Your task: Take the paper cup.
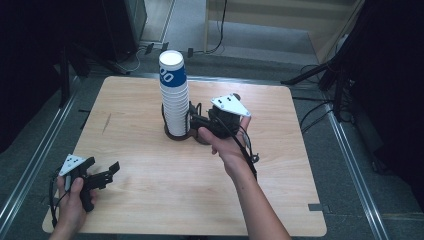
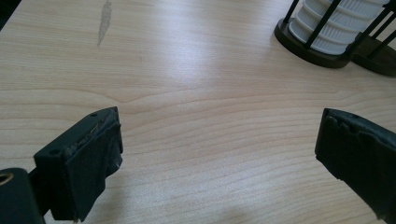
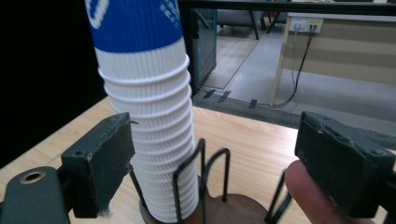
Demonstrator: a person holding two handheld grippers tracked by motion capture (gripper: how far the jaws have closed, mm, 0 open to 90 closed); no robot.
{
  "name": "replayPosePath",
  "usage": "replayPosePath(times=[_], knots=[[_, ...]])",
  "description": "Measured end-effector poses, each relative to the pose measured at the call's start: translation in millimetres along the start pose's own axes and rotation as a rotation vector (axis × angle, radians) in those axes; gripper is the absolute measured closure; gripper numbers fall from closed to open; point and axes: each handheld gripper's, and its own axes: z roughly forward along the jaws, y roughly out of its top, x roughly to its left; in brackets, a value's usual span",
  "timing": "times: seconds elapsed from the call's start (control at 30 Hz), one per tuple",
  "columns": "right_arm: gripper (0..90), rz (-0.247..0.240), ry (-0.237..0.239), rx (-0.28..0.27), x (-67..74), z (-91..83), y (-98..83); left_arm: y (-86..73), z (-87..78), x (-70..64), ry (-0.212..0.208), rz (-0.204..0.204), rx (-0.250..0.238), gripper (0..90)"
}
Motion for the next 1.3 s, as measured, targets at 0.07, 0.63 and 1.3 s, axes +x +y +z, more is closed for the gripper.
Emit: replayPosePath(times=[0.07,0.63,1.3], knots=[[11.5,0.005,0.004,-0.002,3.1,2.9,2.9,-0.1,-0.7,-0.7,-0.004,0.013,-0.011,1.5],[11.2,-0.009,0.037,-0.031,26.5,21.0,22.1,0.1,0.5,-4.6,-0.024,0.057,-0.001,1.5],[8.1,-0.006,0.041,-0.043,50.9,57.2,31.0,0.4,1.2,-4.4,-0.03,0.063,0.007,1.5]])
